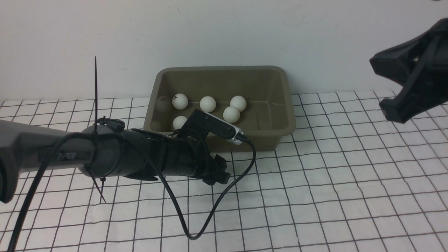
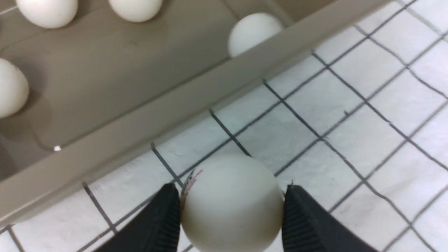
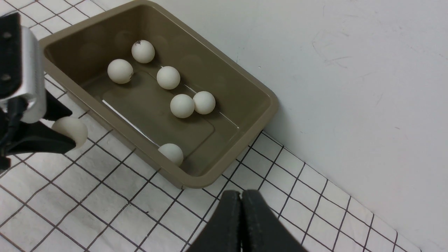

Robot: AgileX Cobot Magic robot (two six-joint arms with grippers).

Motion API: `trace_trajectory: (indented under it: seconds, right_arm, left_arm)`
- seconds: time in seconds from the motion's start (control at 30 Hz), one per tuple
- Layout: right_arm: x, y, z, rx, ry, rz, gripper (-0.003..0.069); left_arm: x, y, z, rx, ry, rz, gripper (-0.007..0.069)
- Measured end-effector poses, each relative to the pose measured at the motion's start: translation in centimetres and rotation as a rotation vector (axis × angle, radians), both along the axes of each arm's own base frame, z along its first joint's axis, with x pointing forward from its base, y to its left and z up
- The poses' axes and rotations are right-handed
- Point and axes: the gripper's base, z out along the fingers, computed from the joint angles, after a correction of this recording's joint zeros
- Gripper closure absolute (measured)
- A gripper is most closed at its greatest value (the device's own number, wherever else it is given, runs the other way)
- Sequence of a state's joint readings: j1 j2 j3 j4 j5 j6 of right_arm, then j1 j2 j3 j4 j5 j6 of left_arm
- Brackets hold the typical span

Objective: Put the table tennis balls into the box on the white checkered tablecloth.
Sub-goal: 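Reach for and grasp a ping pong ball on the table beside the basket, then drop the ball into the bin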

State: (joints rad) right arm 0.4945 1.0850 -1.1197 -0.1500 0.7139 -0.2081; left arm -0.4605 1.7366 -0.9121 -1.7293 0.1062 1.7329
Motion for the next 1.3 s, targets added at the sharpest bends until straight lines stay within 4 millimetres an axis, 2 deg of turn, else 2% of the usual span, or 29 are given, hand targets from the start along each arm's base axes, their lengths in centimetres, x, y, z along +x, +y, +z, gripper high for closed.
trace_trajectory:
  seconds: [0.33, 0.5, 0.7, 0.87, 1.0, 1.3]
  right_arm:
    - [0.0, 0.0, 0.0, -0.002, -0.002, 0.0, 0.0673]
    - [0.0, 0.0, 0.0, -0.002, -0.003, 0.0, 0.0673]
    - [0.0, 0.0, 0.0, -0.002, -0.003, 0.0, 0.0673]
    - [0.0, 0.0, 0.0, -0.002, -0.003, 0.0, 0.0673]
    - [0.0, 0.0, 0.0, -0.002, -0.003, 0.0, 0.0673]
    - [0.0, 0.0, 0.1, 0.003, -0.011, 0.002, 0.0673]
  left_arm:
    - [-1.2, -0.2, 2.4, -0.085, -0.038, -0.056, 0.0293]
    - [-0.8, -0.2, 3.7, -0.084, -0.094, -0.082, 0.0293]
    - [1.2, 0.8, 5.0, -0.032, -0.185, -0.093, 0.0293]
    - [3.7, 1.7, 5.3, 0.018, -0.246, -0.094, 0.0293]
    - [5.6, 2.3, 5.0, 0.03, -0.26, -0.087, 0.0293]
    - [8.4, 2.8, 3.1, 0.018, -0.249, -0.116, 0.0286]
